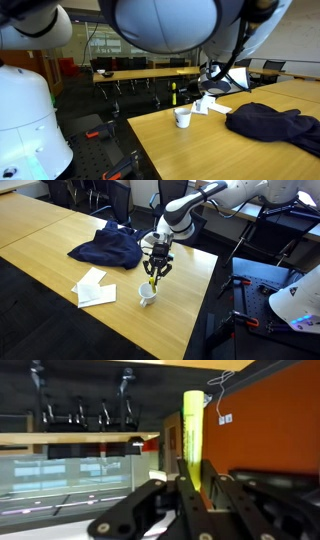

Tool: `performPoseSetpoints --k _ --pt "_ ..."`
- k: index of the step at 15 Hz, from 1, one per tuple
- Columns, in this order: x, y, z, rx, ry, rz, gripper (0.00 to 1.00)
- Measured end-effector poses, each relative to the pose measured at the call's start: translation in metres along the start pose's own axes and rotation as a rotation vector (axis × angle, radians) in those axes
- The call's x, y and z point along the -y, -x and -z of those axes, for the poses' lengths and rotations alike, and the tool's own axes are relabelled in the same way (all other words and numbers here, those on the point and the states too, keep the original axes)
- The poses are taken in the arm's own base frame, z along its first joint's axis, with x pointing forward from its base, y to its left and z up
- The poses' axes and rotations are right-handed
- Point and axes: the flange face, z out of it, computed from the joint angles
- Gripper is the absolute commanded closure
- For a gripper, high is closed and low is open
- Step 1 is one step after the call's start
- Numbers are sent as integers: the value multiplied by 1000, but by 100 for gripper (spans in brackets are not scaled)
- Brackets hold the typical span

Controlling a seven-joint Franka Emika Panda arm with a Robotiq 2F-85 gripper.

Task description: Put the marker inside the mug cup

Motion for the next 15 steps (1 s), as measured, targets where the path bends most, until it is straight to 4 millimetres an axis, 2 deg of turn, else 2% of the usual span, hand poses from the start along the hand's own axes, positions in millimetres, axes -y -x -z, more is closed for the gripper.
performPoseSetpoints --k 5,10,15 --pt "-7 10 -29 -168 -215 50 95" --pt "-32 27 -27 -212 -204 14 95" --pt "-51 58 -20 -171 -148 -54 95"
